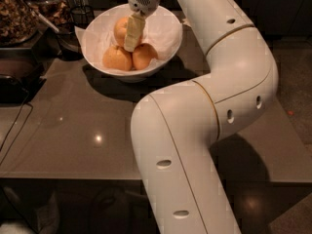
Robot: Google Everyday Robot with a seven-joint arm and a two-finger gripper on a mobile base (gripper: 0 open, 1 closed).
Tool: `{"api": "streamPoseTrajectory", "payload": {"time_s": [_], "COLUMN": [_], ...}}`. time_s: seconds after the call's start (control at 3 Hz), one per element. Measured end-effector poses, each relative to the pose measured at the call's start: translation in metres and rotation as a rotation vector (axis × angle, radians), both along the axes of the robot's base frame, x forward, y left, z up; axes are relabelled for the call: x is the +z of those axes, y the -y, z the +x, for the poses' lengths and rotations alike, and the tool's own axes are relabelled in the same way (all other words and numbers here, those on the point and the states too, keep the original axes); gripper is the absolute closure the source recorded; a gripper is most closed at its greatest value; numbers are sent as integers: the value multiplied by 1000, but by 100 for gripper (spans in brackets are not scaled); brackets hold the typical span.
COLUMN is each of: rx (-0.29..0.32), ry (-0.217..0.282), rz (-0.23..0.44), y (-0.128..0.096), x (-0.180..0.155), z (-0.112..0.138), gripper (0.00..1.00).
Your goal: Pick orange from white bowl
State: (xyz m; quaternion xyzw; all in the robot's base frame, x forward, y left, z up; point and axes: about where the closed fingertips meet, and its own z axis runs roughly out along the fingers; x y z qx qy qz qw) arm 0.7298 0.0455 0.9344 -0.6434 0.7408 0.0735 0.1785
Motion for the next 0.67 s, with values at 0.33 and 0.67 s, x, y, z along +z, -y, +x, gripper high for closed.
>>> {"api": "streamPoseTrajectory", "payload": {"time_s": [0.33,0.67], "rx": [-6,-6], "ry": [0,1], "rz": [-10,-10], "y": [2,2], "x": [3,3], "z": [-2,-2], "gripper": [56,80]}}
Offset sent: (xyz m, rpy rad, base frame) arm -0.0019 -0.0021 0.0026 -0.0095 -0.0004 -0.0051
